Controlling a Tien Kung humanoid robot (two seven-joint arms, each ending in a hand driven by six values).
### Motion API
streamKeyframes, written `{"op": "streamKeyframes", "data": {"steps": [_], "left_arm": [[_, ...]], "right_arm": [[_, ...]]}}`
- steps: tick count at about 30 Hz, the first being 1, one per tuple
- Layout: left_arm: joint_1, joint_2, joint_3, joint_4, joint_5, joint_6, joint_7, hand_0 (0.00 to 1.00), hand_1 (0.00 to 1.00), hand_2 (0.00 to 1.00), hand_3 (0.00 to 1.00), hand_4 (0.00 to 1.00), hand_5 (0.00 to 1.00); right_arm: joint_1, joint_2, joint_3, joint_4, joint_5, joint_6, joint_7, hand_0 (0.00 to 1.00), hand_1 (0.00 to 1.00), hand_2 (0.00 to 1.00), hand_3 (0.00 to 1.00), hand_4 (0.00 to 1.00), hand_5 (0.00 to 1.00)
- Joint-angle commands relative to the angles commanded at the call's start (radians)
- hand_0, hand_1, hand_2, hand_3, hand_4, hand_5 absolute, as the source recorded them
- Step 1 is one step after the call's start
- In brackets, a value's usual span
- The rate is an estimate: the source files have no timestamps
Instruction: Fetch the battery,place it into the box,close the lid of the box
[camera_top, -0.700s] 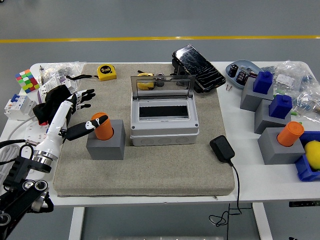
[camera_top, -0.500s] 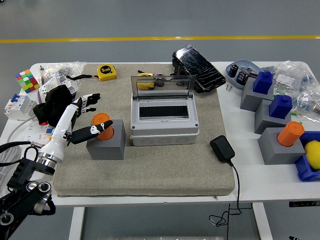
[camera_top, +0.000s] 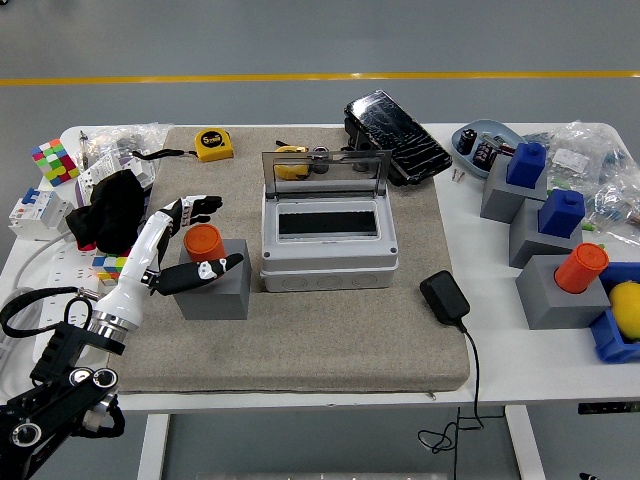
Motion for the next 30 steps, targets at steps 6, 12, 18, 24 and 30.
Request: {"op": "streamKeyframes", "data": {"steps": [6, 12, 18, 24, 30], "left_arm": [[-0.004, -0.001, 0.024, 0.005, -0.025, -0.013, 0.007, 0.652, 0.672, 0.661, 0.671, 0.998, 0.032], [-0.015, -0.006, 0.052, 0.012, -0.081, -0.022, -0.006, 0.551, 0.578, 0.565, 0.631, 0.998, 0.002], [-0.038, -0.011, 0.086, 0.028, -0.202, -0.036, -0.039, 0.479, 0.403, 0.441, 0.501, 0.998, 0.002], [-0.060, -0.028, 0.118, 0.049, -0.306, -0.031, -0.076, 0.130, 0.215, 0.310, 0.363, 0.915, 0.002], [-0.098, -0.031, 0.171, 0.077, -0.394, -0.030, -0.095, 0.049, 0.085, 0.213, 0.219, 0.870, 0.002]], "right_arm": [[-0.004, 0.001, 0.000, 0.000, -0.001, 0.001, 0.000, 0.676, 0.680, 0.708, 0.557, 0.909, 0.517], [-0.006, 0.000, 0.002, 0.000, -0.002, 0.000, 0.000, 0.679, 0.680, 0.708, 0.557, 0.909, 0.517], [-0.006, 0.001, 0.004, 0.001, -0.003, 0.000, 0.000, 0.677, 0.680, 0.708, 0.557, 0.909, 0.517], [-0.008, 0.003, 0.000, 0.003, -0.004, 0.001, 0.000, 0.677, 0.680, 0.708, 0.557, 0.910, 0.517], [-0.008, 0.002, -0.002, 0.003, -0.003, 0.000, 0.000, 0.677, 0.679, 0.708, 0.558, 0.911, 0.518]]}}
